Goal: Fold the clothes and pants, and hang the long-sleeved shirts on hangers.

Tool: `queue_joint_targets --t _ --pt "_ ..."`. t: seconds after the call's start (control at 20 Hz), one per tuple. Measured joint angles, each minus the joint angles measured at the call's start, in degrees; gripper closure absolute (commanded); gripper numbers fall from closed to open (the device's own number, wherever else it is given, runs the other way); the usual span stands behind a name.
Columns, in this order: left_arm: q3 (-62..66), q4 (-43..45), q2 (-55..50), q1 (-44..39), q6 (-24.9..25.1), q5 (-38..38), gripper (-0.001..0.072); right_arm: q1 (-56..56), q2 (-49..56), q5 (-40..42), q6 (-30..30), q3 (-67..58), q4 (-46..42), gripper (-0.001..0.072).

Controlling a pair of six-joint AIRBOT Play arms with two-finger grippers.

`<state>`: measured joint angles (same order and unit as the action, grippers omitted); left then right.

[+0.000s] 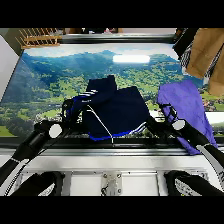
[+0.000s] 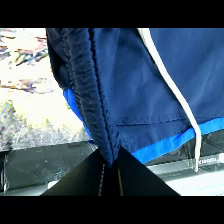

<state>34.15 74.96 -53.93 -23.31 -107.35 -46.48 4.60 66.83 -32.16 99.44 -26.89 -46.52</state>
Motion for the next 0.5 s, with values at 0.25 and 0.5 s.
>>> queue_joint_targets --t 0.25,0.5 --pt "1.4 0.0 0.5 0.7 0.0 -0.4 0.0686 0.3 0.1 1.3 -5.0 -4.5 -0.8 0.0710" --pt "14.5 -2.3 8.2 7.2 0.0 -2.7 0.0686 -2.0 -3.0 -11.2 -8.4 -26.1 -8.8 0.0710"
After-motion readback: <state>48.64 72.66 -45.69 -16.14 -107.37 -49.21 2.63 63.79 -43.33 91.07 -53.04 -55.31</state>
